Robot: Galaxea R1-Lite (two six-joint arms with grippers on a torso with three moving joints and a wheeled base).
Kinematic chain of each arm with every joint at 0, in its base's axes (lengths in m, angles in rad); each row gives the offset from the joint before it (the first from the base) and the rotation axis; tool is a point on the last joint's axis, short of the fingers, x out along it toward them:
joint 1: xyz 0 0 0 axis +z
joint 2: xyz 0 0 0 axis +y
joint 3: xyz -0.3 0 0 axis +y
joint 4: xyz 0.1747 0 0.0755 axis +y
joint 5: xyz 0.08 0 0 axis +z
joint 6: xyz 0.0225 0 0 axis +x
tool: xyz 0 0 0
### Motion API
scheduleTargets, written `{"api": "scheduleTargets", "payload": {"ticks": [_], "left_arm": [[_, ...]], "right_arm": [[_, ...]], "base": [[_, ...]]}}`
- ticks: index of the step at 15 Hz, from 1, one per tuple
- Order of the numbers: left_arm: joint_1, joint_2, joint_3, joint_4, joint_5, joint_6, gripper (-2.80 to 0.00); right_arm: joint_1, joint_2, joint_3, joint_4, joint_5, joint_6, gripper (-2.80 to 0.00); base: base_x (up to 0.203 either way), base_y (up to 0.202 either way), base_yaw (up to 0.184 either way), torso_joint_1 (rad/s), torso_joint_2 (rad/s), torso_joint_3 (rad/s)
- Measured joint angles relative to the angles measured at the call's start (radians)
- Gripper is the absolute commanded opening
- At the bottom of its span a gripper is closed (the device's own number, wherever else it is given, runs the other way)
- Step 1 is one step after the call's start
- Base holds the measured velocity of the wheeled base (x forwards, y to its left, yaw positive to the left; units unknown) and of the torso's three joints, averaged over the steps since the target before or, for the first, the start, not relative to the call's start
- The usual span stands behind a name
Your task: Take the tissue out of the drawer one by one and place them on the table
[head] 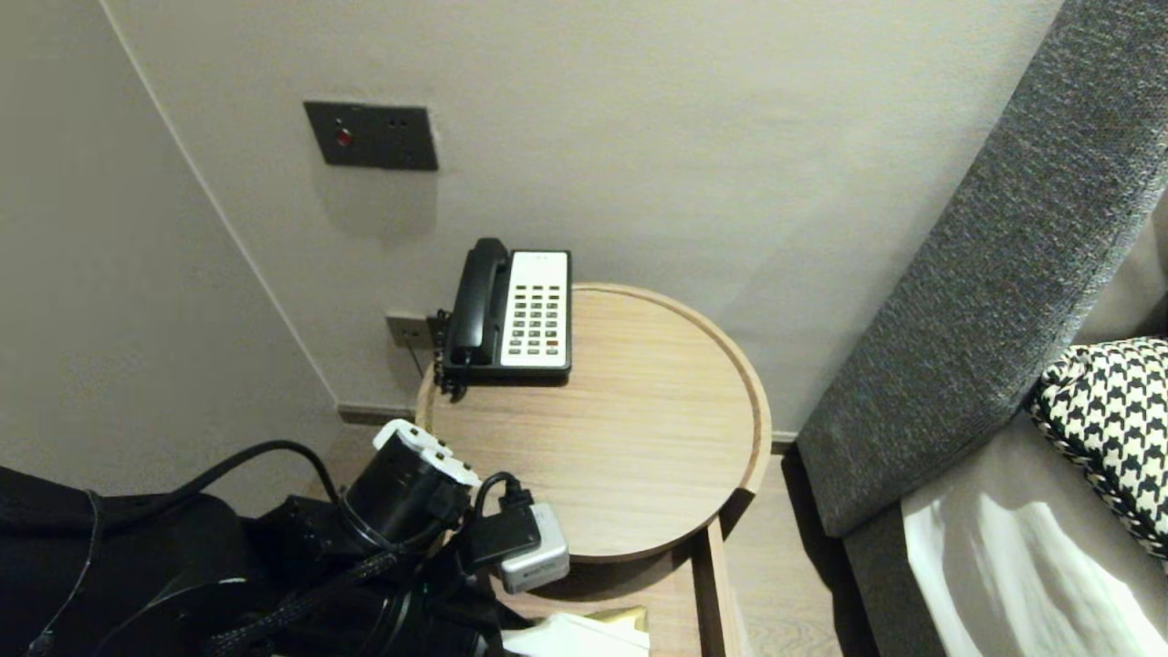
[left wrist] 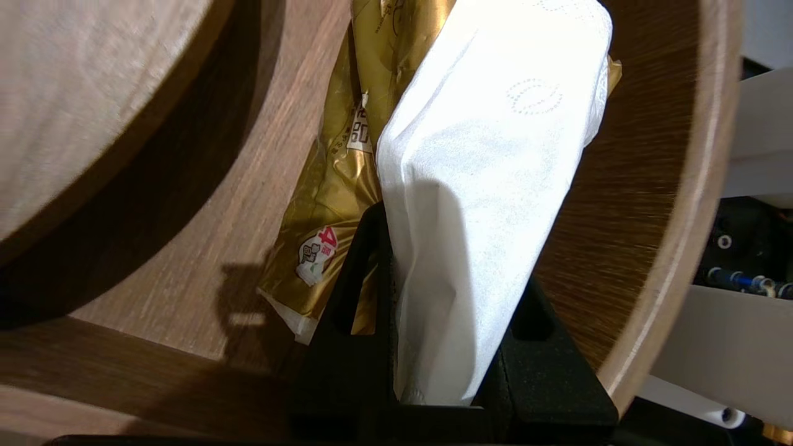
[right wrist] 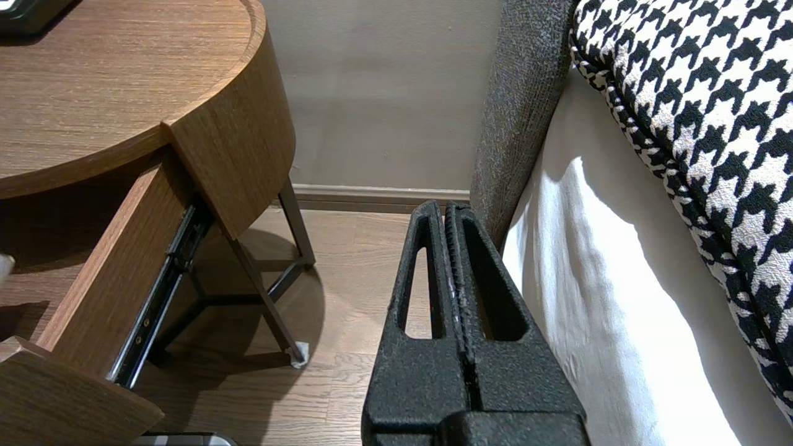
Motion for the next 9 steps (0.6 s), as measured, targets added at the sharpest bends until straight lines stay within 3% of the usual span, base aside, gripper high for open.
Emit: {"api": "scheduleTargets", "payload": {"ticks": [4,9], "left_arm": [[-0.002,-0.052,-0.012,0.002,-0.010,-0.003,-2.80],[0.006,-0.099,-0.068,0.002,-0.010,-0.103,-2.80]], "right_arm": [[0.000,0.000,0.000,0.000,0.000,0.000,-2.80],[0.000,0.000,0.000,0.000,0.000,0.000,-2.80]], "base": [[0.000,0.000,0.000,0.000,0.00,0.000],[0.000,0.000,0.000,0.000,0.00,0.000]]}}
